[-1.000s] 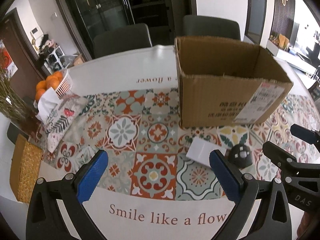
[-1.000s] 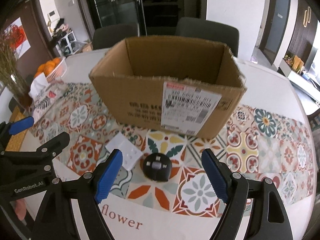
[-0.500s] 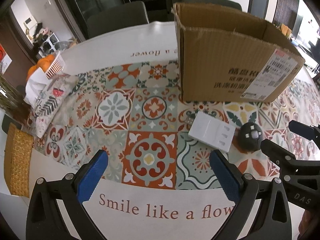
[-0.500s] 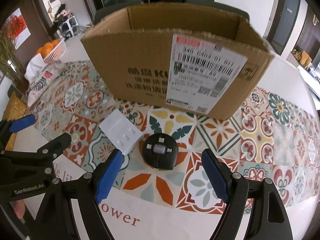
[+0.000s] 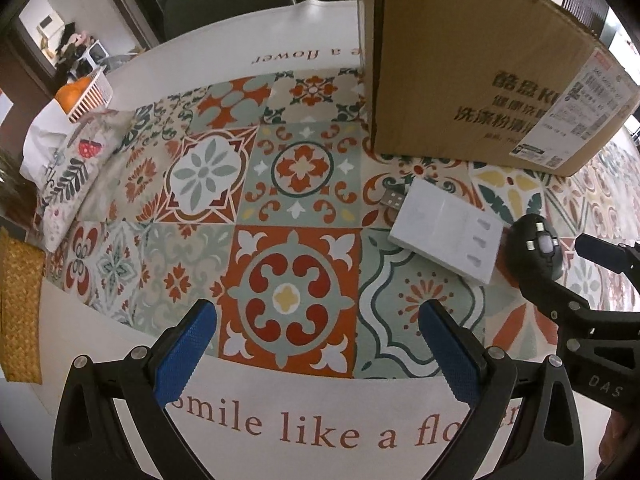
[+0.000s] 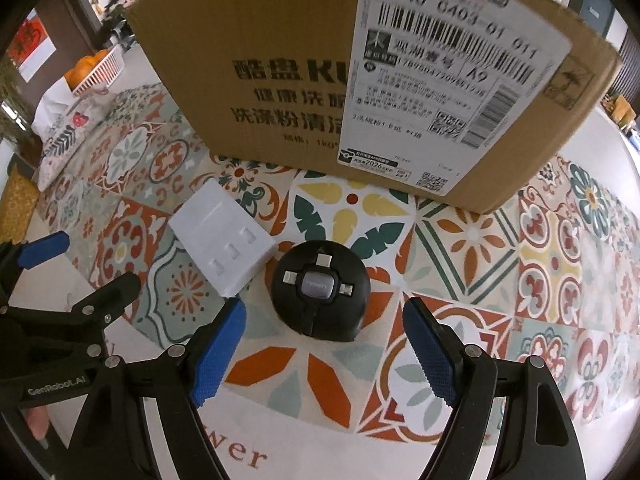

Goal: Organize rigid objects
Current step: 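Grasp the black round cable reel with the right gripper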

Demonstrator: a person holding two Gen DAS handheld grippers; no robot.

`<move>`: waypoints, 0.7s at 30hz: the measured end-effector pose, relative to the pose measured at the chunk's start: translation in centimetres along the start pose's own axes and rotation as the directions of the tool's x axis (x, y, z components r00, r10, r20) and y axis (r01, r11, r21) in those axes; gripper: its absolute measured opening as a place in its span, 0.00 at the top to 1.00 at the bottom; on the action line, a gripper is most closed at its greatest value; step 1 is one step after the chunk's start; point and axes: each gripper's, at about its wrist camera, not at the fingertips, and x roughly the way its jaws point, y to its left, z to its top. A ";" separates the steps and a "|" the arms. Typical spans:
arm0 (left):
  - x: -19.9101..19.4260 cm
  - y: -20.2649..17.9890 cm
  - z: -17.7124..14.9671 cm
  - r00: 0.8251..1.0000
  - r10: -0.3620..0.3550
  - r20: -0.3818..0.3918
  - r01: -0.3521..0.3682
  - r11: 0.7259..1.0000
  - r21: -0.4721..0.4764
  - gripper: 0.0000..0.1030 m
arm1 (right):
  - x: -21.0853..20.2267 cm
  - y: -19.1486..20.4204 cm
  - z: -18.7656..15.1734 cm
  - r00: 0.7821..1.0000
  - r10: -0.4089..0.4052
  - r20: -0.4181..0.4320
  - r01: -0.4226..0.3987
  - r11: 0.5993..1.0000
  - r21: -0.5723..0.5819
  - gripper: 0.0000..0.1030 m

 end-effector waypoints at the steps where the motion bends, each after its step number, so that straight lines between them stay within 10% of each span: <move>1: 0.2 0.0 0.0 1.000 -0.001 -0.004 0.001 1.000 -0.002 0.00 | 0.2 0.0 0.1 1.000 0.001 -0.003 -0.001 1.000 0.000 0.22; 21: 1.3 0.4 0.3 0.999 -0.052 -0.012 0.052 0.999 -0.005 0.00 | 1.9 0.1 0.6 1.000 0.021 -0.005 -0.021 0.999 0.031 0.45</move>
